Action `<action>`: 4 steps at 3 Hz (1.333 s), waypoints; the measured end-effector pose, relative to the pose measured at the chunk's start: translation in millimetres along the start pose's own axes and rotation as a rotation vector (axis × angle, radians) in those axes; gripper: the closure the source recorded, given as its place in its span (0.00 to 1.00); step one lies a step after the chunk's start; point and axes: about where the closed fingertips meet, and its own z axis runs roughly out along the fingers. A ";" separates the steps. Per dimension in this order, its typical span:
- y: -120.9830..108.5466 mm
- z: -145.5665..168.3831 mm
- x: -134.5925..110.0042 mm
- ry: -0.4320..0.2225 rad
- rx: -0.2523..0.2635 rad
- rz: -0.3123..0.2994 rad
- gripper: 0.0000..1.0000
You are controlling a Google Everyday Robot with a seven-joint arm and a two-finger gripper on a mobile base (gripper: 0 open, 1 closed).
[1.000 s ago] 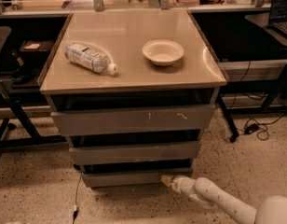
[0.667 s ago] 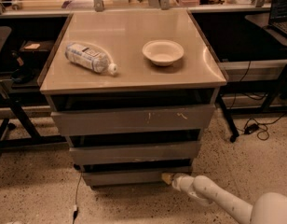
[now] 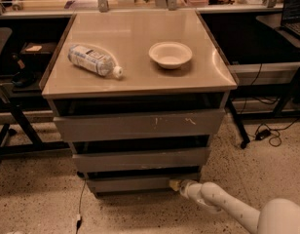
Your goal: Close bottom drawer
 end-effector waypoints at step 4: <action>-156.0 -309.5 11.5 -0.008 0.570 0.438 1.00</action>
Offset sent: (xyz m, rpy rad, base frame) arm -0.1594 -0.1255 0.0404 -0.0377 0.3637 -0.1073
